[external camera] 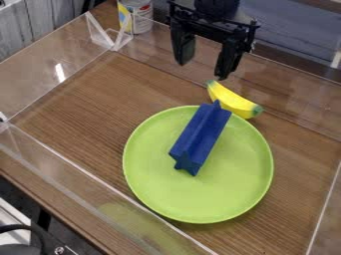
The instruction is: Remove the blue object from inside the green plate and put it on the table
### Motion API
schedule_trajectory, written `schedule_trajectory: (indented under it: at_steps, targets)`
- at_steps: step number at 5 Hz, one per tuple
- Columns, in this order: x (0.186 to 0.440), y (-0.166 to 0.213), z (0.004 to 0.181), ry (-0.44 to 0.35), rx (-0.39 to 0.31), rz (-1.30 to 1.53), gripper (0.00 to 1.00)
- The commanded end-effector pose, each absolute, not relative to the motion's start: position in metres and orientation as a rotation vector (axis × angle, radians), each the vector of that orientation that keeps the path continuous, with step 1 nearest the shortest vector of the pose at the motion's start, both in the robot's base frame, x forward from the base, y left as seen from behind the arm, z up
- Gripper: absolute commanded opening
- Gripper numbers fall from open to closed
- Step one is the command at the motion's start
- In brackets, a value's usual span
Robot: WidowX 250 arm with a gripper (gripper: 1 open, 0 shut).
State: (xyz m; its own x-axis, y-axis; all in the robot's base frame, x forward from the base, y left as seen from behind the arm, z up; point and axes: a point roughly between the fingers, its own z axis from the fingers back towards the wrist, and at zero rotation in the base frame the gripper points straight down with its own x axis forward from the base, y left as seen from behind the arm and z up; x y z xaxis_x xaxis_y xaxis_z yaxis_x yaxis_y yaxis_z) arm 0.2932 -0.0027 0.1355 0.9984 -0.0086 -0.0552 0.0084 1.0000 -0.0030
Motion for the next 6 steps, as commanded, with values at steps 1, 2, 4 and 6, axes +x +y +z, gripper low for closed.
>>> schedule_trajectory:
  at_steps: [1,2,4,6]
  targets:
    - [0.290,-0.003,0.124,0.076,-0.004,-0.013,1.00]
    - [0.275,-0.008,0.107,0.089,-0.012,-0.039,1.00]
    - [0.257,-0.012,0.073,0.082,-0.029,-0.049,1.00]
    - [0.266,-0.020,0.052,0.071,-0.024,-0.050,1.00]
